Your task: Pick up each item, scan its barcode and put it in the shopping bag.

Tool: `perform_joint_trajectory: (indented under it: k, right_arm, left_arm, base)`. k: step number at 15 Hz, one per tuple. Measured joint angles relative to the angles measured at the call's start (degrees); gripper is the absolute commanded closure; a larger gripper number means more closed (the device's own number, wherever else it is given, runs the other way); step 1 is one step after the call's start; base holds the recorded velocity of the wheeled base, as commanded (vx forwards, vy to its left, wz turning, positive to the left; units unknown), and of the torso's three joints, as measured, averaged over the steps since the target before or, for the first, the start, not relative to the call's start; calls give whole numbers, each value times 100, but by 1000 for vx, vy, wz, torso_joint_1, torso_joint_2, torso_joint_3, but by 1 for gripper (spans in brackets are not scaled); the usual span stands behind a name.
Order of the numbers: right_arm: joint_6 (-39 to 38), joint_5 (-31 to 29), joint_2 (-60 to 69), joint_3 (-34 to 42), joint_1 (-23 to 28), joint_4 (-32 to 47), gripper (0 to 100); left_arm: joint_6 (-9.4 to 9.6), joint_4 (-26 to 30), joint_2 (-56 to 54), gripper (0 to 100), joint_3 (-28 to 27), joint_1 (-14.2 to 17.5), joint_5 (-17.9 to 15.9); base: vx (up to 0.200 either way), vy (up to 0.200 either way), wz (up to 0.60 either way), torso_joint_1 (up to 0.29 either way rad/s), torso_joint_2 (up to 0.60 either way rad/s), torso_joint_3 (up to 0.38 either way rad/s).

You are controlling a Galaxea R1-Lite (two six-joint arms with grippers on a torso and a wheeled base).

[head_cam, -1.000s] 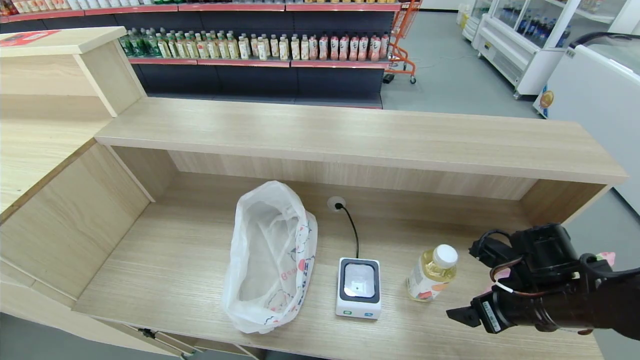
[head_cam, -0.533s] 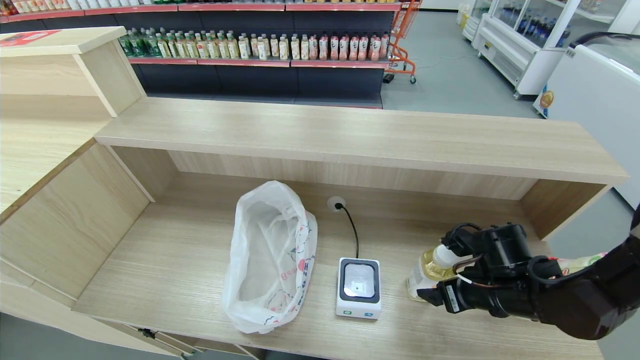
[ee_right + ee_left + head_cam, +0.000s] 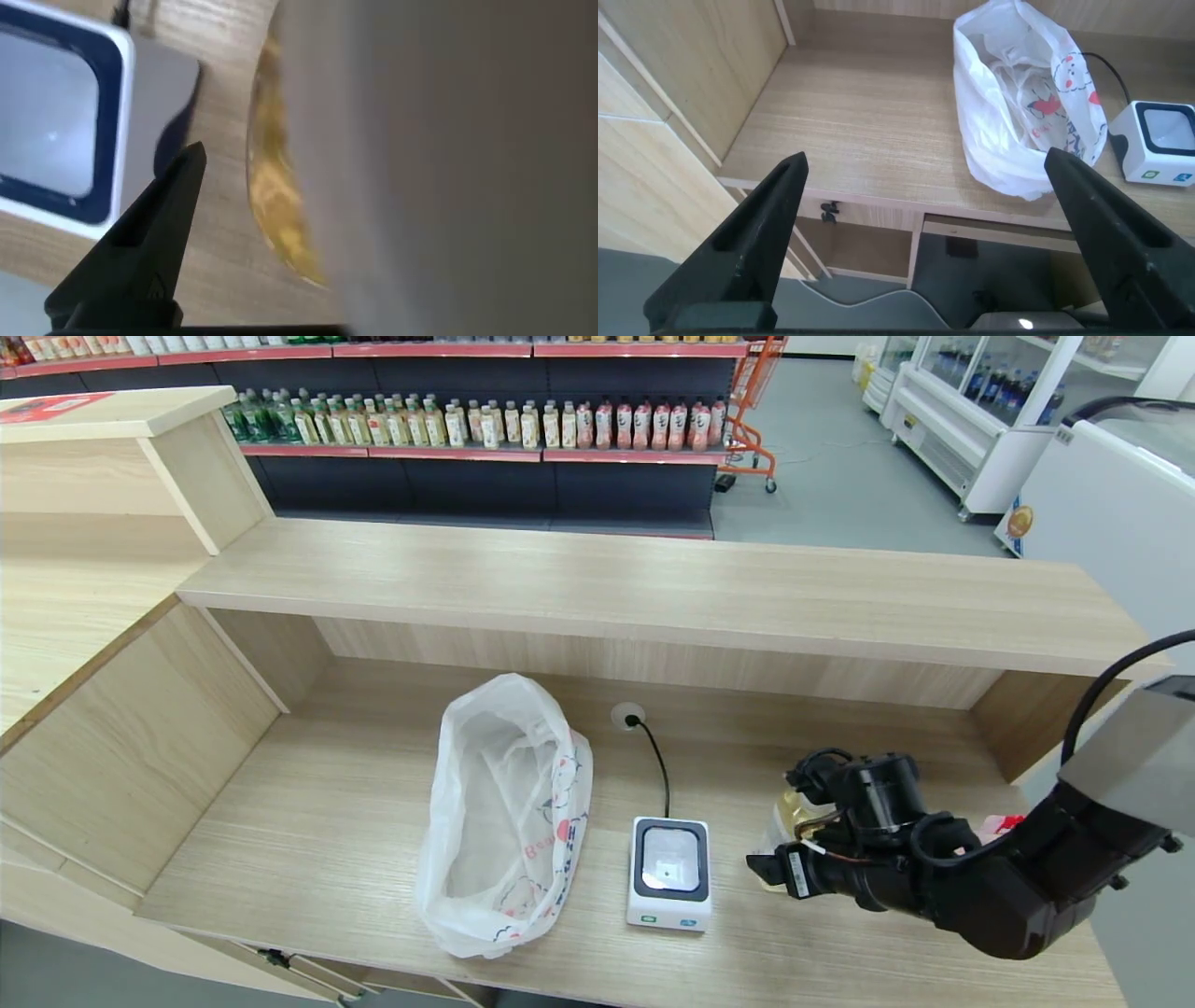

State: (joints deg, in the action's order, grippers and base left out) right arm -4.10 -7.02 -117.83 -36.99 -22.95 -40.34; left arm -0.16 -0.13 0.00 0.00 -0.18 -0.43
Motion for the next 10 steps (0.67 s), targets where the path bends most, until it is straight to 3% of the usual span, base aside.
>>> perform_joint_trajectory:
  k: [10]
  right_arm:
    - [-68,-332,-510,-446,-286,-1136,0]
  left_arm:
    - [0,-2,0,0,0,0,-1]
  base:
    - [0,0,0,0,0,0]
